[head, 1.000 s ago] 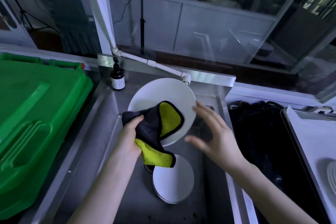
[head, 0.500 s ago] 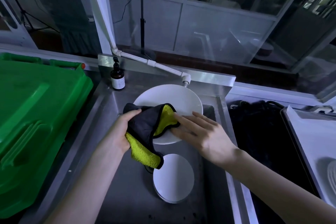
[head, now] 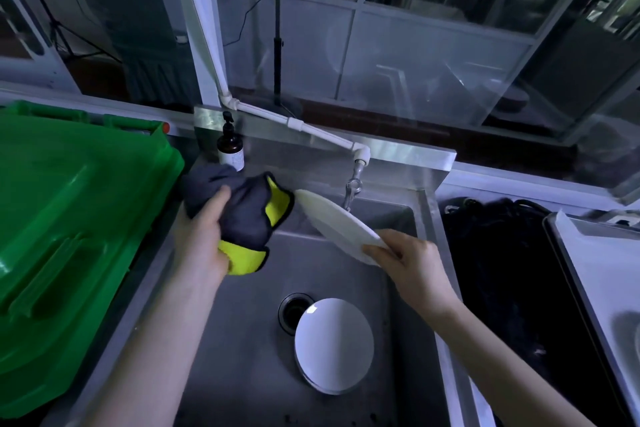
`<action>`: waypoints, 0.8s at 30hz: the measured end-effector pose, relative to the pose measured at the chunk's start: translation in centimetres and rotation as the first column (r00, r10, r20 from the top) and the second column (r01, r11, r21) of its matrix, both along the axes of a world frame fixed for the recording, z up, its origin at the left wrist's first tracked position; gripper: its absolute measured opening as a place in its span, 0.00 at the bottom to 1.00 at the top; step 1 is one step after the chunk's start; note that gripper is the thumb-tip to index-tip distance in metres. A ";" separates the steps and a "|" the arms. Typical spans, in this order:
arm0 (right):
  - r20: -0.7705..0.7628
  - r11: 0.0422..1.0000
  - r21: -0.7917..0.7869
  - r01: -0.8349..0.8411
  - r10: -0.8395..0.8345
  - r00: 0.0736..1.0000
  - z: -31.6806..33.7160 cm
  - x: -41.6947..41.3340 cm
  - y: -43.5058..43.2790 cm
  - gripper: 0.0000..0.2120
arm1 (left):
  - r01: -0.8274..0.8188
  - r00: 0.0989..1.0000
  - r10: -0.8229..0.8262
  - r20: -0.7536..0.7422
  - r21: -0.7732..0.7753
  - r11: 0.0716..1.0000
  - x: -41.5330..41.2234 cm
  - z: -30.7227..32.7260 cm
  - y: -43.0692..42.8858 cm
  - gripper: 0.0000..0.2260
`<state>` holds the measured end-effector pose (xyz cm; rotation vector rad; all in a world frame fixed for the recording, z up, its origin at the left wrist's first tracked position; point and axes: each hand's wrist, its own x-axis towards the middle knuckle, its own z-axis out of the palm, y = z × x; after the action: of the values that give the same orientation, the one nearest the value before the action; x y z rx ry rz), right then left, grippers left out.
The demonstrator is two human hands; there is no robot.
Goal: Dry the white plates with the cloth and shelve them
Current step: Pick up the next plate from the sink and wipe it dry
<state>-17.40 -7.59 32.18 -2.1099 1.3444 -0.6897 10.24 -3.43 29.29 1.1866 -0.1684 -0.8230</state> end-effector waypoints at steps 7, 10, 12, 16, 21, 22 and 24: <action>0.533 0.928 0.347 -0.133 -0.078 0.843 -1.3 2.5 2.1 0.10 | 0.302 0.651 -0.293 0.700 0.115 0.946 -8.0 -0.2 -0.1 0.27; 0.605 0.892 0.424 -0.155 -0.152 0.781 -1.6 2.9 2.0 0.09 | 0.444 0.483 -0.305 0.821 0.071 0.893 -9.0 0.2 -0.2 0.27; 0.618 0.893 0.431 -0.129 -0.188 0.764 -1.7 2.9 1.8 0.08 | 0.507 0.316 -0.300 0.900 0.107 0.855 -9.5 0.5 -0.1 0.26; 0.638 0.901 0.406 -0.151 -0.161 0.753 -1.6 2.2 2.1 0.09 | 0.497 0.451 -0.351 0.820 0.096 0.862 -8.5 1.2 -0.9 0.22; 0.660 0.919 0.348 -0.188 -0.097 0.745 -0.2 1.1 2.2 0.12 | 0.314 0.604 -0.355 0.713 0.197 0.929 -6.5 0.2 -0.6 0.21; 0.658 0.918 0.355 -0.178 -0.109 0.745 0.0 1.3 2.0 0.11 | 0.346 0.544 -0.339 0.767 0.162 0.924 -7.1 0.3 -0.1 0.22; 0.649 0.916 0.362 -0.172 -0.115 0.752 0.1 2.0 1.7 0.13 | 0.438 0.417 -0.285 0.863 0.084 0.895 -8.7 0.7 0.4 0.24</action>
<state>-15.38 -5.92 32.27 -1.3474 0.9344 -0.9397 1.54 -2.99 29.98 1.3412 -1.3745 -0.4784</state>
